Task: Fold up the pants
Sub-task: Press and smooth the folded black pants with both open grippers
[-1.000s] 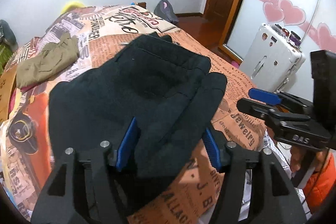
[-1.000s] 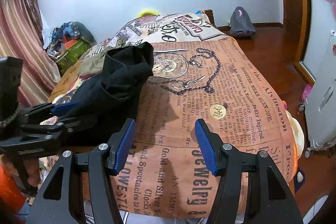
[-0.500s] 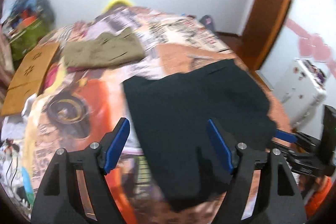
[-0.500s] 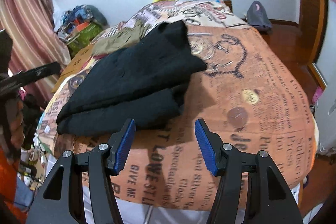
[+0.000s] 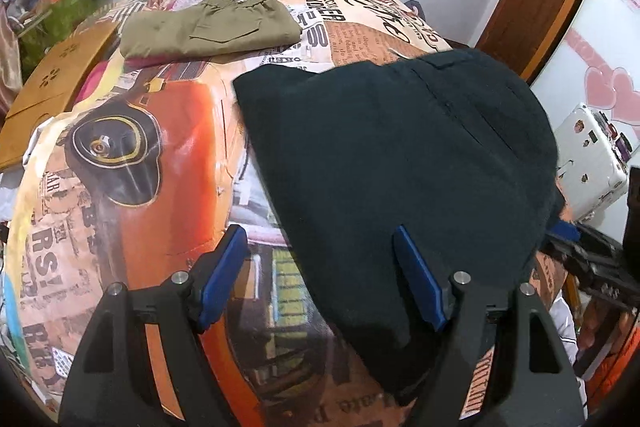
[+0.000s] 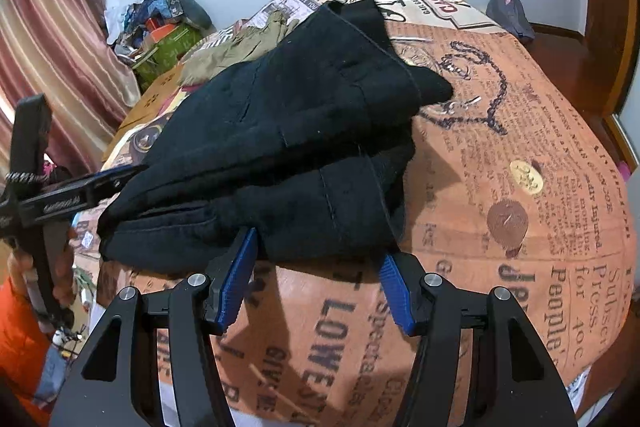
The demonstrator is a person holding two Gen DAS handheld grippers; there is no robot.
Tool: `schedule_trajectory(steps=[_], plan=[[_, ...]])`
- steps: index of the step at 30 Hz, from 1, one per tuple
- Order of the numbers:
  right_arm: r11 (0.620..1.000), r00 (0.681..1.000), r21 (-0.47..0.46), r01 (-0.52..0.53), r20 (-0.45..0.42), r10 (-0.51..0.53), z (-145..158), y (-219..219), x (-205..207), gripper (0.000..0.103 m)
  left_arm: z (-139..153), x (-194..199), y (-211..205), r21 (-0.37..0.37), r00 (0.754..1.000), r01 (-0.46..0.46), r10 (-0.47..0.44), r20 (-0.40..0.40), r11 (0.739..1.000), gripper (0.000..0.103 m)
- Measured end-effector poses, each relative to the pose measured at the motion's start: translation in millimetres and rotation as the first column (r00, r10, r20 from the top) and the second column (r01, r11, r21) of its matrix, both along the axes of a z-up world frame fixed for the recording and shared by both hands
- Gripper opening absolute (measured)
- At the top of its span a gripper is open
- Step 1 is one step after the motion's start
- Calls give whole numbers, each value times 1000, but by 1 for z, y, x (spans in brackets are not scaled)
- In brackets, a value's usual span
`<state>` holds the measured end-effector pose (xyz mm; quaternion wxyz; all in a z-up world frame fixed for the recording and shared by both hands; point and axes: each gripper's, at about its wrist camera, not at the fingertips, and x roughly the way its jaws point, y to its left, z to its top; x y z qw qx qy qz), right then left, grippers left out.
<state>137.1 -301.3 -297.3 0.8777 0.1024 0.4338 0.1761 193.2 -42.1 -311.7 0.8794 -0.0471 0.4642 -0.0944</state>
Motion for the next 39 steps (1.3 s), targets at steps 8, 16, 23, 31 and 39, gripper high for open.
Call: schedule_trajectory(steps=[8,16,23,31,39], plan=[[999,999,-45,18,27,-17,0,-5,32,55,6,-7,-20,-54,1000,21,-22,-19,998,76],[994,999,-108,-17,34,20,0,-7,75,55,7,-2,-55,-31,1000,18,-18,4,999,76],[985,995,-172,1,96,16,21,-18,77,55,11,11,-70,-16,1000,-4,5,25,1000,76],[992,989,-117,-52,130,67,46,-7,43,55,47,13,-15,-12,993,-52,53,101,999,76],[994,987,-41,-100,124,104,51,30,23,55,43,86,61,74,988,-134,127,89,988,76]])
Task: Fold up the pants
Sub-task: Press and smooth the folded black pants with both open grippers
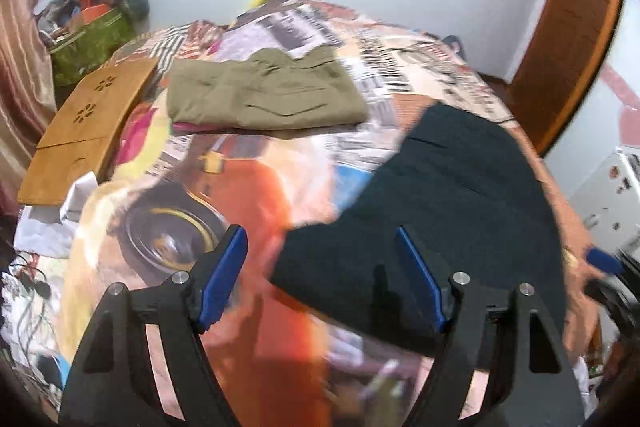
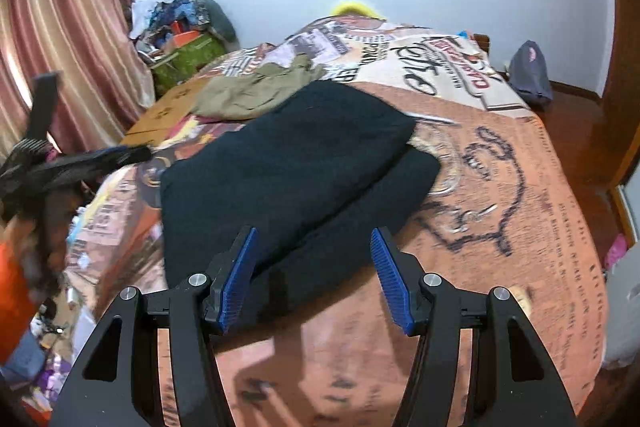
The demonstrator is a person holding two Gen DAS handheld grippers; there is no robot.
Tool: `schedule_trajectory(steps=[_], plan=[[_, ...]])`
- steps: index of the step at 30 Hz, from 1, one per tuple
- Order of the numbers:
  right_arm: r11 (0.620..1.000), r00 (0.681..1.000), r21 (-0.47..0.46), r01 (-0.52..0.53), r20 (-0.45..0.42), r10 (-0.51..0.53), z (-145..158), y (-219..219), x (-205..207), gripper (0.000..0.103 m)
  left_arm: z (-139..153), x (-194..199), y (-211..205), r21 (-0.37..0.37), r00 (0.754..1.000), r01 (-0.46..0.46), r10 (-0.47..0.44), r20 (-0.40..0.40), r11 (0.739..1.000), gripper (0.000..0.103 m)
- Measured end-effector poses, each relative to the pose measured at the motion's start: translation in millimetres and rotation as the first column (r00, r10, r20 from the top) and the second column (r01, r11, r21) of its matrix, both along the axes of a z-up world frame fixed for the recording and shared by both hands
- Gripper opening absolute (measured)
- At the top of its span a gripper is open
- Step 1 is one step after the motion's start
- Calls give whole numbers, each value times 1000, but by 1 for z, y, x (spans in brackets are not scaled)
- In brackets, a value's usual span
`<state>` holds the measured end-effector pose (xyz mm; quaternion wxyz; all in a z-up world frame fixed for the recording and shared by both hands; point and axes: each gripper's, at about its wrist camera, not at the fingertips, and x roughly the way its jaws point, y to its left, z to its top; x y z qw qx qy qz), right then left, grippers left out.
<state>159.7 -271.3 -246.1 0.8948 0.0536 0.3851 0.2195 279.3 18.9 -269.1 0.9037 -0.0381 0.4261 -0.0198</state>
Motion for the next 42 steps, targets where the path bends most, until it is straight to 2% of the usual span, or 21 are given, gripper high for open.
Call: schedule_trajectory(steps=[5,8,9,11,13,16,19,31,36,42], plan=[[999,998,43,1,-61,2,-12,15,0,55,-32,44,25,-2,997,-1,1,-80,1000,76],[997,995,82,6,-103,2,-19,20,0,55,-53,52,23,4,991,33,-32,-133,999,76],[997,994,77,3,-107,5,-21,22,-1,55,-57,51,20,2,988,46,-45,-145,999,76],[1000,995,9,-13,-102,13,-26,29,0,55,-65,46,13,-12,984,82,-83,-158,997,76],[1000,994,-15,-22,-111,20,-33,30,4,58,-66,37,5,17,984,106,-102,-149,994,76],[999,990,16,-35,-135,37,-36,19,11,59,-62,25,-5,73,984,131,-121,-127,989,76],[999,991,-17,-40,-126,37,-37,15,14,60,-58,16,-8,76,983,143,-133,-126,987,76],[996,993,-81,-32,-112,22,-40,-14,23,59,-51,-38,-32,-38,987,122,-125,-105,992,76],[985,997,-174,0,-70,-12,-38,-22,30,59,-50,-48,-42,-125,983,135,-148,-106,983,76],[990,996,-143,3,-82,-15,-28,-28,35,56,-31,-51,-41,-88,988,129,-135,-70,988,75]])
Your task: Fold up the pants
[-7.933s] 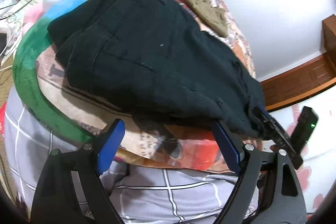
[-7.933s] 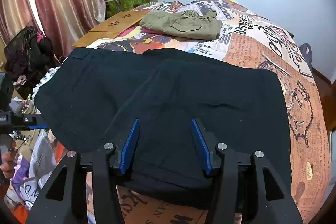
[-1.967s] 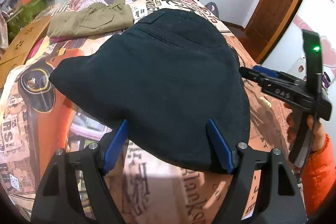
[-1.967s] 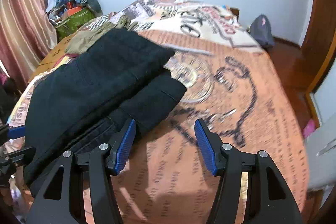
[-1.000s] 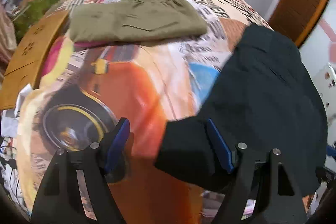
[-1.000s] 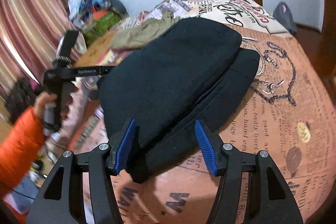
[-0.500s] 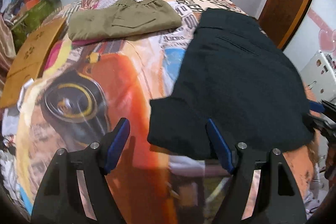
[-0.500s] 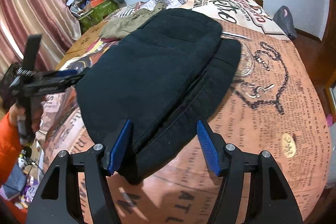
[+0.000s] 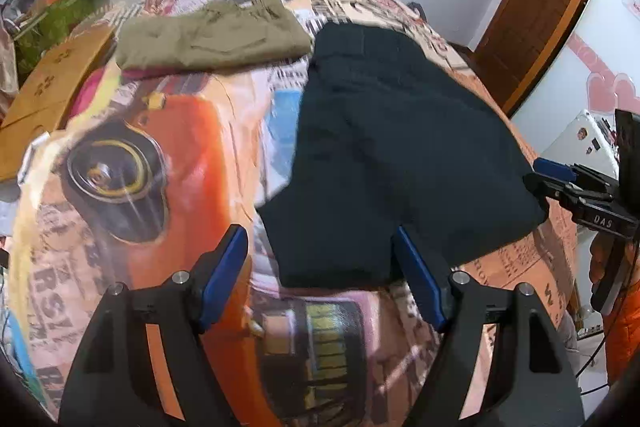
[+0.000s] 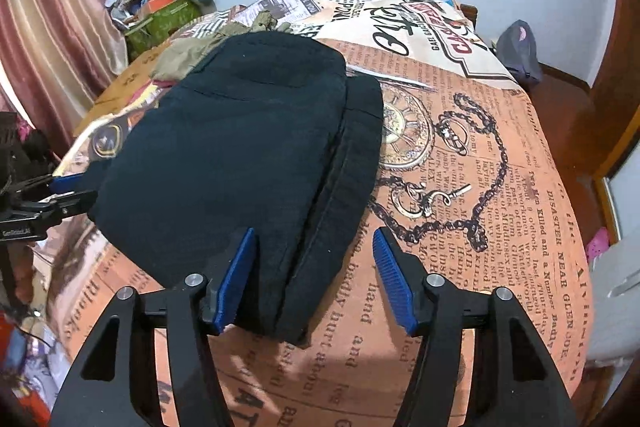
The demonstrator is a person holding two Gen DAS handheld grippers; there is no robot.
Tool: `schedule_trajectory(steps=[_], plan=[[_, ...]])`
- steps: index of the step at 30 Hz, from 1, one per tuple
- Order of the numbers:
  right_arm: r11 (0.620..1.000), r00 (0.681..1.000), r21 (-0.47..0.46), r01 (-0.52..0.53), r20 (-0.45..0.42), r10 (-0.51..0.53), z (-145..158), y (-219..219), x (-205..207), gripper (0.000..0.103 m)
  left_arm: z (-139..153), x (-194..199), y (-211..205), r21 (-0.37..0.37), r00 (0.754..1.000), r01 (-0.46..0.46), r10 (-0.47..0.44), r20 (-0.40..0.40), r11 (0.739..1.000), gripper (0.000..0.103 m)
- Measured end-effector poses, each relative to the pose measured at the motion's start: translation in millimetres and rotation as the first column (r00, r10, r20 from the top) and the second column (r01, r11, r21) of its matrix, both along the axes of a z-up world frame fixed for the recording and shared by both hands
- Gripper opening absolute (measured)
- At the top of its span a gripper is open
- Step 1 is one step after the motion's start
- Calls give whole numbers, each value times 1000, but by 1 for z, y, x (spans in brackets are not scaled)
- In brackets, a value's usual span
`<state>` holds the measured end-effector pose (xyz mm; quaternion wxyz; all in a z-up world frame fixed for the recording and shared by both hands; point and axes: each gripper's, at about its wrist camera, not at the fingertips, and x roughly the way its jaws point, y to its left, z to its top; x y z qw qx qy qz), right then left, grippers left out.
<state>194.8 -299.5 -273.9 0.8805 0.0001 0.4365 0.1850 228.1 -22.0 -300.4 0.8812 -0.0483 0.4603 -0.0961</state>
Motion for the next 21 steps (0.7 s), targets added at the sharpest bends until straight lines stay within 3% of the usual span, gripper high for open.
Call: schedule_trajectory(steps=[6,11,18,21], plan=[[1000,996,-9,-8,88,9,20,1,11,57,39,19,8,56,994,-10,4,109,998,76],[1000,991,-23,1,135,2,23,9,43,56,50,58,2,63,990,13,-22,141,998,76],[1000,997,-20,-16,75,17,2,21,95,39,25,118,-24,104,991,77,-88,97,992,76],[1000,999,-15,-25,28,25,-12,23,107,37,11,136,-27,117,993,82,-91,74,990,75]])
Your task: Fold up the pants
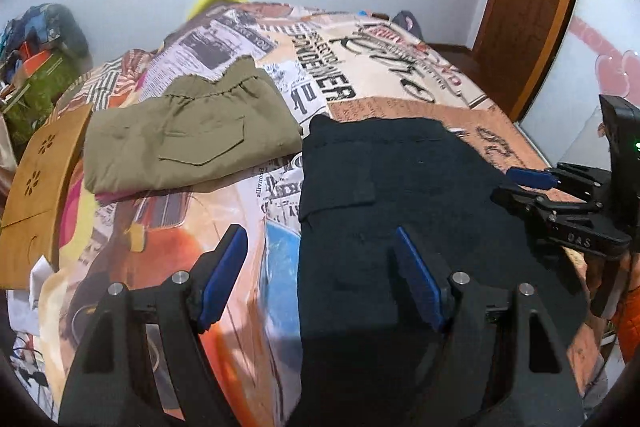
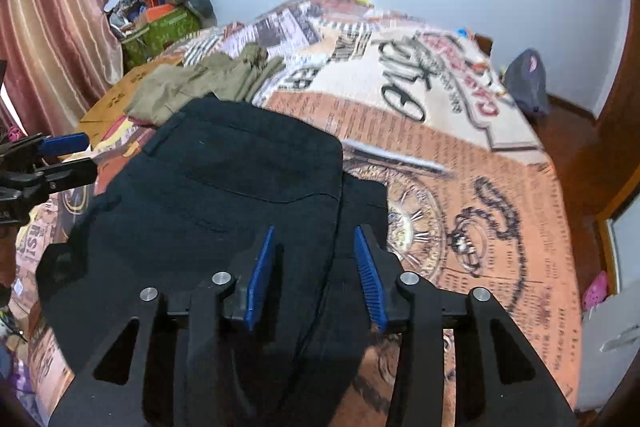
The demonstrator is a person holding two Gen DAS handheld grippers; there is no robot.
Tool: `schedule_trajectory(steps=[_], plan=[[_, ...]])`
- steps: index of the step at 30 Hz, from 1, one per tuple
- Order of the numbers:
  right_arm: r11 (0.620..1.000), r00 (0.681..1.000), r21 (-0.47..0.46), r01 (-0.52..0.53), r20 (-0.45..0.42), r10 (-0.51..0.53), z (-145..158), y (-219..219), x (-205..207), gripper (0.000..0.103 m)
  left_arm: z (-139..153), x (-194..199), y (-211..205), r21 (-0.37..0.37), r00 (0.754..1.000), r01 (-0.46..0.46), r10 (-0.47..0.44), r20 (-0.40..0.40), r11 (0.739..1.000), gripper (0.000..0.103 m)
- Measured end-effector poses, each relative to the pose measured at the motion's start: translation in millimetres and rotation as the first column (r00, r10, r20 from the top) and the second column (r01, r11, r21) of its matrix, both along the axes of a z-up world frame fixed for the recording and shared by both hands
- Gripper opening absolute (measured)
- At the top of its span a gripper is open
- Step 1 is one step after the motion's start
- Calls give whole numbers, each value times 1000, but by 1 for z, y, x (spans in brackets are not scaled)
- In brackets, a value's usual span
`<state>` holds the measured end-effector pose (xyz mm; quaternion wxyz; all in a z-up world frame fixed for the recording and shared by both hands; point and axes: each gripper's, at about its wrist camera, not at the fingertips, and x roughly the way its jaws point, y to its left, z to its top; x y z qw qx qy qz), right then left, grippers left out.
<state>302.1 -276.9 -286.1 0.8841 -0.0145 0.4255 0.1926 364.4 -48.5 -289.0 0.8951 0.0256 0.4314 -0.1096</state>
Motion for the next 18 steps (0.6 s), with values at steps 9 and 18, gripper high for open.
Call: schedule_trajectory(steps=[9,18], plan=[[998,996,-33,-53,75,55,2,10,-3,10,-28,37,2,-56,998,-37,34,-50,998,76],[998,988,-62,1,154,9,8,6,-3,5,-43,39,8,-110,995,-59,50,-84,992,81]])
